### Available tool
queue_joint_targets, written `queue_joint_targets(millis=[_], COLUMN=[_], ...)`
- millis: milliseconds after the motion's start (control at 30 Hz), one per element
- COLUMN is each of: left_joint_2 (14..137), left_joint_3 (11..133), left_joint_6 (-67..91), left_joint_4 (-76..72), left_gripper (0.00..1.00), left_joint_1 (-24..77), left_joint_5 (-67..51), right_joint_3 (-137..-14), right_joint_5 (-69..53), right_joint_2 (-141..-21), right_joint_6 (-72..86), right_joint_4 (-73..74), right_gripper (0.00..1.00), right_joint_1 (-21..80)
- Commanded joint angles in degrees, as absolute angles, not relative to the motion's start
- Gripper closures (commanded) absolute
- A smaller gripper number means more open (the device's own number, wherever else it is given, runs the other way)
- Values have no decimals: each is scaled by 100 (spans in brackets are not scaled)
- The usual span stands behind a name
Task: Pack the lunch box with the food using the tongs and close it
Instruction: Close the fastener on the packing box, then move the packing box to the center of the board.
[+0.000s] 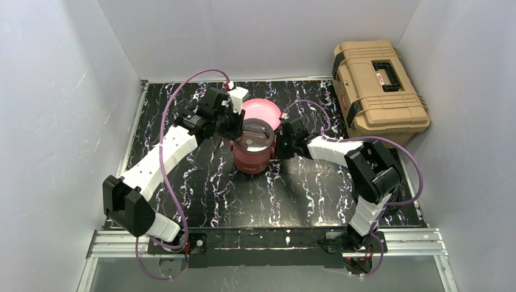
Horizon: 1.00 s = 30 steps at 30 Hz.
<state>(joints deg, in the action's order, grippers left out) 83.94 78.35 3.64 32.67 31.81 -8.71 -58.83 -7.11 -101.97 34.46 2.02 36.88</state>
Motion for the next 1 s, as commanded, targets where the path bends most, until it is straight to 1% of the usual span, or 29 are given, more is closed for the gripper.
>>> queue_joint_targets(millis=[0, 100, 167, 300, 333, 467, 633, 767, 867, 967], left_joint_2=[8880, 8706, 8549, 8287, 8220, 7949, 7442, 7030, 6826, 6709], left_joint_3=[7308, 7259, 7206, 7170, 7160, 7085, 7049, 7081, 7141, 7127], left_joint_6=[769, 738, 709, 660, 659, 700, 750, 898, 1013, 1196], left_joint_4=[3326, 3505, 3577, 3812, 3860, 3992, 4138, 4232, 4302, 4297], left_gripper=[80, 79, 76, 65, 62, 51, 32, 22, 14, 11], left_joint_1=[3765, 3763, 3756, 3732, 3695, 3550, 3384, 3258, 3064, 2548], left_joint_5=[-2240, -1843, -1612, -1178, -1124, -897, -782, -891, -1134, -1525], right_joint_3=[-6504, -6480, -6429, -6312, -6292, -6218, -6069, -5999, -5999, -5970], right_joint_5=[-1482, -1171, -840, -188, -56, 698, 1418, 1344, 1169, 991], right_joint_2=[-10002, -9873, -9715, -9300, -9166, -8802, -8367, -7888, -7559, -7327], right_joint_6=[4015, 3834, 3708, 3486, 3443, 3250, 3001, 2845, 2841, 2952], right_joint_4=[-1520, -1125, -793, -234, -115, 462, 1013, 1107, 1198, 1167], right_gripper=[99, 99, 99, 99, 97, 86, 76, 63, 56, 49], right_joint_1=[4271, 4271, 4271, 4271, 4270, 4271, 4263, 4263, 4263, 4262])
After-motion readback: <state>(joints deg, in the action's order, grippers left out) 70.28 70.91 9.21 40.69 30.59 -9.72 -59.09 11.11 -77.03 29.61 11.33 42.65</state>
